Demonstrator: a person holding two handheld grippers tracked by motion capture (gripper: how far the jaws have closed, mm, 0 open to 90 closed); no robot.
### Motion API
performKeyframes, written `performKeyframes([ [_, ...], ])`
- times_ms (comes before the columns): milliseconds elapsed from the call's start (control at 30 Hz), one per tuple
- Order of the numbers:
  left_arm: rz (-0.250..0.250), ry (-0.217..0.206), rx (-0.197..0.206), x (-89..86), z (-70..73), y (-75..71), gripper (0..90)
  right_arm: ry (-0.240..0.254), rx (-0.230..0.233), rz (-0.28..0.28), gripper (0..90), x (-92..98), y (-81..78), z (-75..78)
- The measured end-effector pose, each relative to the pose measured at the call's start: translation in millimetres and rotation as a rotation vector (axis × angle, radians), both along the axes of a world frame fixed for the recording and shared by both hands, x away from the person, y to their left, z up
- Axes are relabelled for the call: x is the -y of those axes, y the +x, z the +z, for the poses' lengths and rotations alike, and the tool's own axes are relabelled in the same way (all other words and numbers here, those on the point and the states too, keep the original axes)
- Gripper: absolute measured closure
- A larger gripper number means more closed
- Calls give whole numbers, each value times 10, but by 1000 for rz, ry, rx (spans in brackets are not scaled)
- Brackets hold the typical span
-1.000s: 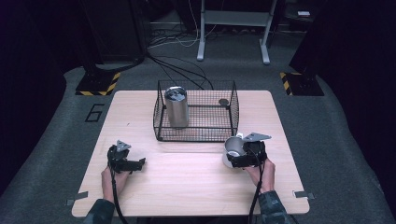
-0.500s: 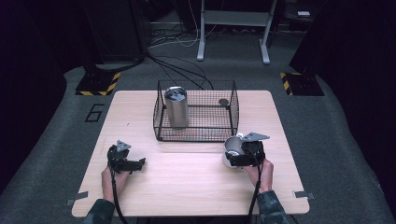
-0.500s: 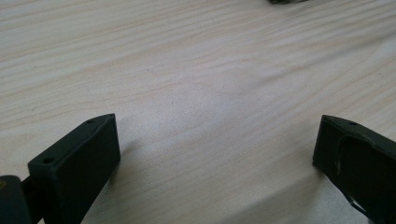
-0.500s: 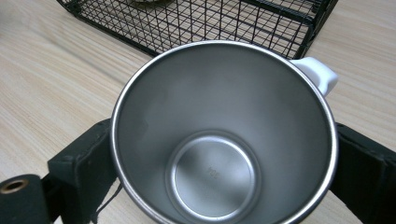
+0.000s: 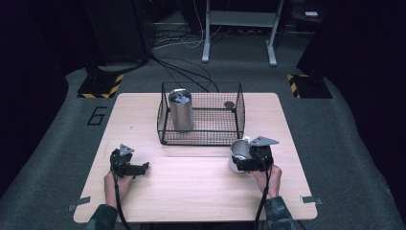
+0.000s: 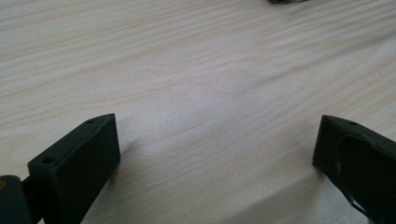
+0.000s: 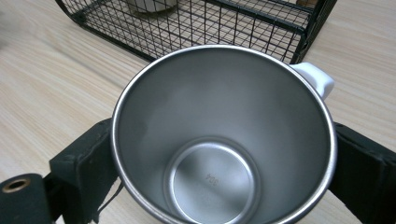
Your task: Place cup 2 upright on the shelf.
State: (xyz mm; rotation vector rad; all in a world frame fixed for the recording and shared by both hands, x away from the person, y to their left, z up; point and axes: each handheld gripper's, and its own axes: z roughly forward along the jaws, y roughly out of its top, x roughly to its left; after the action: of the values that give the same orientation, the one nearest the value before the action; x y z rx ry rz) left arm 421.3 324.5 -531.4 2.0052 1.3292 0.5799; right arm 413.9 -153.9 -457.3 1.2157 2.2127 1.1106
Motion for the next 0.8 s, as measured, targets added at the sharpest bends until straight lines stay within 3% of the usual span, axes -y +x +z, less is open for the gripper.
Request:
performKeyframes([
  [800,-8,-1,2,10,-1,10,4,5,-6,59,60,9,-66,274],
])
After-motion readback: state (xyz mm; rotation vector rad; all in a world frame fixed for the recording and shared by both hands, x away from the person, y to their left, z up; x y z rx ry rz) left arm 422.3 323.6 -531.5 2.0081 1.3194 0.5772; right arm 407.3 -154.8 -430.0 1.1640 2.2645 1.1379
